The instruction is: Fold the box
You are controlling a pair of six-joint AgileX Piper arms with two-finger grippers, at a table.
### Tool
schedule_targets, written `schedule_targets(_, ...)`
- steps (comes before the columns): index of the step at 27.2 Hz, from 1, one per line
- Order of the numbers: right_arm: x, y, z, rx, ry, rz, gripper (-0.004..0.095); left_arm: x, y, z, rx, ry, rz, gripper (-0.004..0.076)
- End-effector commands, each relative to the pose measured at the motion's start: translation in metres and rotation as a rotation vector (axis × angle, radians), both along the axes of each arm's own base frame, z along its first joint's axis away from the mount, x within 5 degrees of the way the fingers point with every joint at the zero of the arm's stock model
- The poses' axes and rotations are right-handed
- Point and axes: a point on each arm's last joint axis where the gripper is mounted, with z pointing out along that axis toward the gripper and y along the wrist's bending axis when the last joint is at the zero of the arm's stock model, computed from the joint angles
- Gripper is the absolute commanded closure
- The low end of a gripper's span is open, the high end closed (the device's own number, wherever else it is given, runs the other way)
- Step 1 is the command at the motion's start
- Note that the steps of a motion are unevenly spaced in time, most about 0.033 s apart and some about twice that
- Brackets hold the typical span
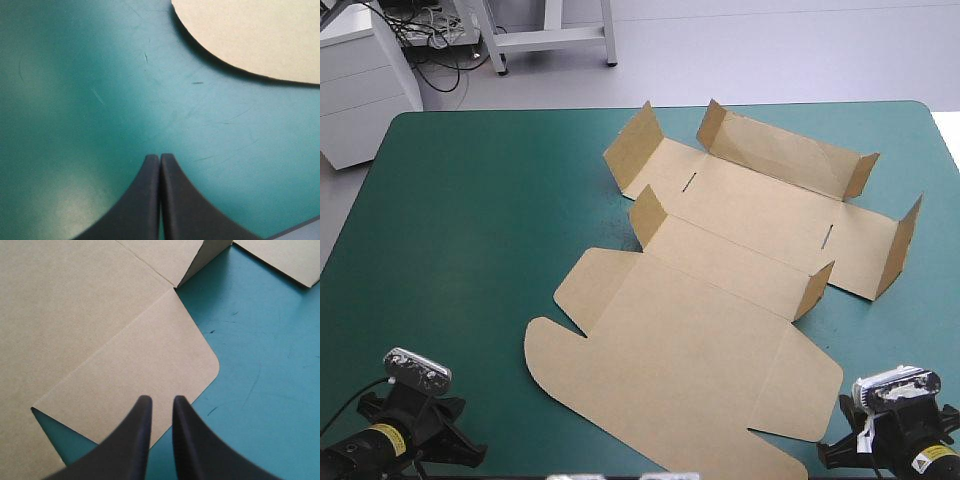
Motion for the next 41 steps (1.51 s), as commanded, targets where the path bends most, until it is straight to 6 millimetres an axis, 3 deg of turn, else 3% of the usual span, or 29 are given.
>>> schedule_targets(1, 0.005, 0.001, 0.010, 0.019, -0.053, -0.004, 0.0462, 0.005, -0.002, 0.009, -0.027, -0.045, 0.005, 0.0756)
schedule_targets(3, 0.005, 0.001, 0.010, 0.041, -0.046, -0.025, 0.0273, 0.005, -0.002, 0.009, -0.027, -0.045, 0.005, 0.0756)
schedule_targets(5, 0.004, 0.000, 0.015, 0.132, -0.025, -0.113, 0.0158, 0.005, -0.002, 0.009, -0.027, -0.045, 0.005, 0.0756)
schedule_targets(12, -0.011, 0.001, 0.044, 0.285, 0.002, -0.225, 0.0170, 0.005, -0.002, 0.009, -0.027, -0.045, 0.005, 0.0756)
schedule_targets(17, -0.009, 0.002, 0.060, 0.295, 0.069, -0.238, 0.0170, 0.005, -0.002, 0.009, -0.027, -0.045, 0.005, 0.0756)
schedule_targets(26, 0.051, -0.003, 0.068, 0.252, 0.130, -0.262, 0.0172, 0.005, -0.002, 0.009, -0.027, -0.045, 0.005, 0.0756)
schedule_targets(41, 0.151, -0.002, 0.042, 0.400, 0.180, -0.361, 0.0174, 0.006, 0.000, 0.009, 0.000, -0.057, 0.010, 0.0756)
